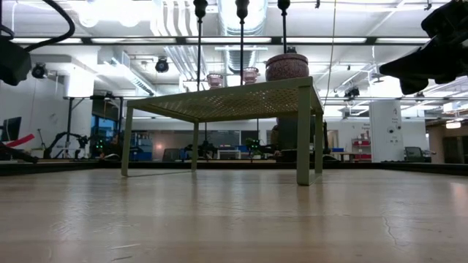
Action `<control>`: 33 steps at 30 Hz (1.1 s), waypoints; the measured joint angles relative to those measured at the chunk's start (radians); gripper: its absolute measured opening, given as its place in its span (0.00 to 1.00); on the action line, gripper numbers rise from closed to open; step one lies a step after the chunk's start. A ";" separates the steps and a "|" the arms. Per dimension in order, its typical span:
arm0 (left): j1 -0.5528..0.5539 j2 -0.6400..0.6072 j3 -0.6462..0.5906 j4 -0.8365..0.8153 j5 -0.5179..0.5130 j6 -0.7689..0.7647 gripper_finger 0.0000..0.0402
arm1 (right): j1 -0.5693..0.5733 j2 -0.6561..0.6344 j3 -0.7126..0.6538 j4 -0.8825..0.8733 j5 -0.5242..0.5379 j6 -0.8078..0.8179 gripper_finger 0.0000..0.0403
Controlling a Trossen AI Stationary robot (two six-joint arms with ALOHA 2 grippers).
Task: Pick & Place candle stick holders
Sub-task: Put the blue patterned scented candle on the shelf aligned with the purple patterned scented candle
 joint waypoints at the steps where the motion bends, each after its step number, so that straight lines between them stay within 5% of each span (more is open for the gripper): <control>1: 0.000 -0.005 0.002 -0.005 -0.004 0.000 0.79 | 0.000 0.000 0.000 0.000 0.000 0.000 0.02; 17: 0.000 -0.005 0.008 -0.092 -0.073 0.021 0.78 | 0.000 0.000 0.000 0.000 0.000 0.000 0.02; 33: -0.022 0.142 0.010 -0.025 -0.033 0.003 0.78 | 0.000 0.000 0.000 0.000 0.000 0.000 0.02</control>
